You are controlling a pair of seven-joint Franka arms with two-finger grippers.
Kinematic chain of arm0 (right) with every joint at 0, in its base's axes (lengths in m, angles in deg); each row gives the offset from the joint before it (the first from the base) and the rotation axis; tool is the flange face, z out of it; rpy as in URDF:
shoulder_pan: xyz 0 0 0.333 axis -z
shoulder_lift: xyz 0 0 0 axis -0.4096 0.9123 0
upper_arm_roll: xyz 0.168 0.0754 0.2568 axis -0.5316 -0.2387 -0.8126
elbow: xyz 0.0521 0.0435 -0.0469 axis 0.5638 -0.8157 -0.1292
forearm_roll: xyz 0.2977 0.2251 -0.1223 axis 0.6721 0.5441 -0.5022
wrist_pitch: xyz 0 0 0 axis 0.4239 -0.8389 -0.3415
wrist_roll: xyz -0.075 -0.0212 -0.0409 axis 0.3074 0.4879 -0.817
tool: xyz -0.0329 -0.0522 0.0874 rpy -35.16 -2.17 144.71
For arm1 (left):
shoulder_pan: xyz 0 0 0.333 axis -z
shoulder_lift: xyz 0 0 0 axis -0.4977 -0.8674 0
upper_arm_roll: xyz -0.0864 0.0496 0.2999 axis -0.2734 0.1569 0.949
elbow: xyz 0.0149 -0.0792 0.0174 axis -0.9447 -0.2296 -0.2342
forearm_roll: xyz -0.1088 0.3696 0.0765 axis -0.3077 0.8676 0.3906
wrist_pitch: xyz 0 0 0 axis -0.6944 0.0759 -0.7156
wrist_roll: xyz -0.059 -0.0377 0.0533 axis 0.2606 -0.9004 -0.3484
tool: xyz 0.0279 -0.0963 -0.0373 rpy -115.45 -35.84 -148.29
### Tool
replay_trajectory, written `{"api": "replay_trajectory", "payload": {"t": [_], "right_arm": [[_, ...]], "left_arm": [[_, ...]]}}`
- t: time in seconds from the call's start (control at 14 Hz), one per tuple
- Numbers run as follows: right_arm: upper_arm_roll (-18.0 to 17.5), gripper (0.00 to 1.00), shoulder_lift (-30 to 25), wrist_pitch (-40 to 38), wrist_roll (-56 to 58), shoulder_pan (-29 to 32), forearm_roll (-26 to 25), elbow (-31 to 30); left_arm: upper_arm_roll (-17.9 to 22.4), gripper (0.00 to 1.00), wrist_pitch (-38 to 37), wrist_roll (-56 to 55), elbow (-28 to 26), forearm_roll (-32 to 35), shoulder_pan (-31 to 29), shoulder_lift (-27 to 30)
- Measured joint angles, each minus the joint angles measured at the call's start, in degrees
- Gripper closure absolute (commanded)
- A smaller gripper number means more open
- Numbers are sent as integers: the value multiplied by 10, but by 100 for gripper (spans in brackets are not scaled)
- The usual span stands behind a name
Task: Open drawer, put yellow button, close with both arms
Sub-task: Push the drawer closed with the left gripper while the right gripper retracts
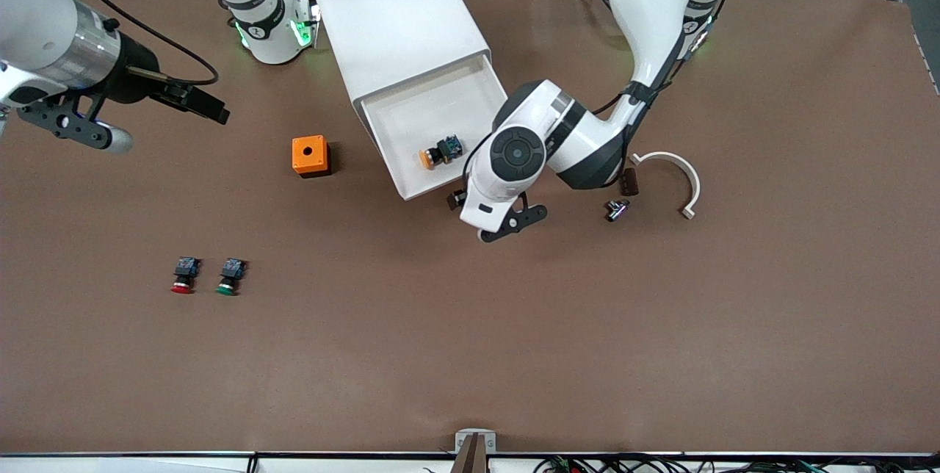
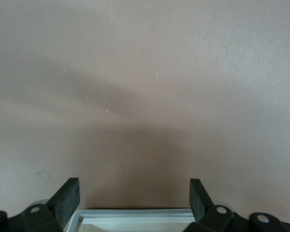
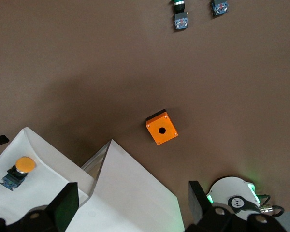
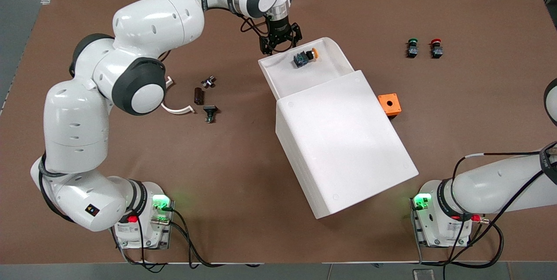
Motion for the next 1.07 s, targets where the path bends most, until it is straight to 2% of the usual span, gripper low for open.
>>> {"api": "replay_trajectory", "payload": {"t": [0.36, 0.57, 1.07], "right_arm": [[0, 0, -12, 3, 129, 55, -39, -25], [0, 0, -26, 6, 201, 91, -44, -31], [-10, 0, -32, 37, 217, 100, -55, -36]], "left_arm": [[-3, 0, 0, -52, 4, 0, 28, 3], [-3, 0, 1, -83, 10, 0, 55, 5], [-8, 0, 7, -134, 13, 0, 94, 5]]}}
